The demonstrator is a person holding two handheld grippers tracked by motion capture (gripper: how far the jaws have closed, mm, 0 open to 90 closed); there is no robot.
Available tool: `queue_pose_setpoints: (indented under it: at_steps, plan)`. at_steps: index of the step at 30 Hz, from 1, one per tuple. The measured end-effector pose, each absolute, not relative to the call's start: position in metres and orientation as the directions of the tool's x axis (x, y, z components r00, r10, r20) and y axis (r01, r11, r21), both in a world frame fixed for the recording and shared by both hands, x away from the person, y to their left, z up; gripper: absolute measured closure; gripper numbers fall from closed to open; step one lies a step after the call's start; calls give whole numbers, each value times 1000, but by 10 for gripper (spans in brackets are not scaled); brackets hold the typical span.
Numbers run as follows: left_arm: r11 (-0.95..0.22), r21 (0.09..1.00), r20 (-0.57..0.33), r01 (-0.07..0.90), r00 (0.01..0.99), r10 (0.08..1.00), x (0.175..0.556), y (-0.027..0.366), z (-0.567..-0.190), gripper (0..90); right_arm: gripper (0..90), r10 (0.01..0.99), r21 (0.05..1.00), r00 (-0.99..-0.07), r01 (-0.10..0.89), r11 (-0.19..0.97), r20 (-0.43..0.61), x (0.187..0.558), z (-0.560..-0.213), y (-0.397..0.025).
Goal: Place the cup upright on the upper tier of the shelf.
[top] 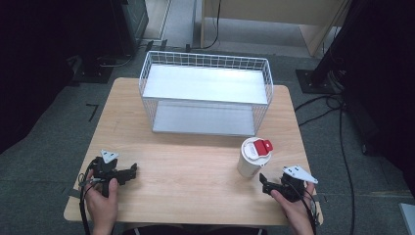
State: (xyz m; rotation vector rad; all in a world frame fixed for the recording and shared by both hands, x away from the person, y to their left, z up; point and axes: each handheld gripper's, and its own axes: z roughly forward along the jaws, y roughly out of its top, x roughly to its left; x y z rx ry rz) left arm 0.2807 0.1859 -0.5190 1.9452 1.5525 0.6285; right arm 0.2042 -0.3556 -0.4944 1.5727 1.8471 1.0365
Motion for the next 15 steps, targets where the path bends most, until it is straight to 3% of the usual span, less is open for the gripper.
queue_pose_setpoints:
  at_steps: [15]
  plan:
    - [-165, 684, 11, 710, 216, 976, 281, 186, -519, 0, 54, 954, 848, -275, 527, 47, 118, 211, -471, -321]
